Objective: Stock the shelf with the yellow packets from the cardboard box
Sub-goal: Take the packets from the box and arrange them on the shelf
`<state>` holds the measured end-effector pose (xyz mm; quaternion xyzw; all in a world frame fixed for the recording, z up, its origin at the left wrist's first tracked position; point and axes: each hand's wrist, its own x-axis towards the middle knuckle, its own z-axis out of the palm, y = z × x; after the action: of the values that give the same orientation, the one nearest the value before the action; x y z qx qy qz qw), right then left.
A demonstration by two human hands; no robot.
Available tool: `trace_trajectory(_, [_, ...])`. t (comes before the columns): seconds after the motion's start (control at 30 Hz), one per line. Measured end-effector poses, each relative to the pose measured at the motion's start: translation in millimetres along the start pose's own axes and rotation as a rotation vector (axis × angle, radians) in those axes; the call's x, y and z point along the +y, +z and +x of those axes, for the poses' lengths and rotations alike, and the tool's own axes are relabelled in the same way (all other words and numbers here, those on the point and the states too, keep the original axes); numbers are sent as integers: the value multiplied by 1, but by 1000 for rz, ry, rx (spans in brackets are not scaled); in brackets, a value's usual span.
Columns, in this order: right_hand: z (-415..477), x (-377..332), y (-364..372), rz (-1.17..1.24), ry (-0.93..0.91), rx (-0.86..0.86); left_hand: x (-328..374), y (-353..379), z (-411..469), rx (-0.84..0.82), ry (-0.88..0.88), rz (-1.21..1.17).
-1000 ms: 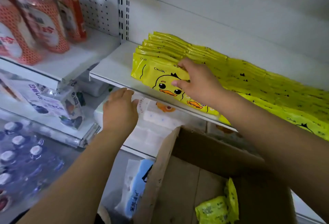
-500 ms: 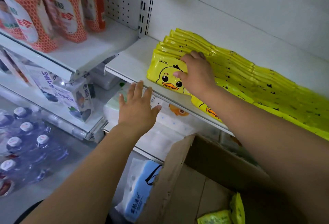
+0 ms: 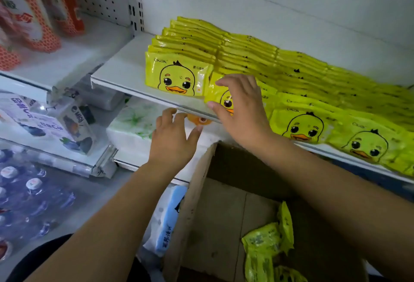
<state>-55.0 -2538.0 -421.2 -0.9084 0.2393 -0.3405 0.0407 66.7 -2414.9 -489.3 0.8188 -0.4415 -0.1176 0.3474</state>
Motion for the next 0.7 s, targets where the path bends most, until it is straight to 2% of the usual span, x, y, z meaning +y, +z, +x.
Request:
trace_trajectory(0.13, [-108,28,-36,33,87,-55,20,31,-38,-214,-111,69])
trace_trajectory(0.2, [-167,46,-50,12,186,-179,26,44,-59,-330,-149,129])
trace_trajectory(0.27, [-221,64,-58,2,383,-334,29,57,-81,-382,-160,109])
trace_trajectory(0.37, [-289,94,-56,-18,754,-518,33,69,-110,-308,-147,86])
trace_trajectory(0.47, [-328,114,-43,-69,1035,-697,34,73,-115,-256,-130,147])
trace_trajectory(0.57, [-347,122,-28,-168,1189,-822,33,76,-111,-247,-125,188])
trace_trajectory(0.7, [-361,132,-3,-167,1330,-838,34,80,-109,-243,-142,220])
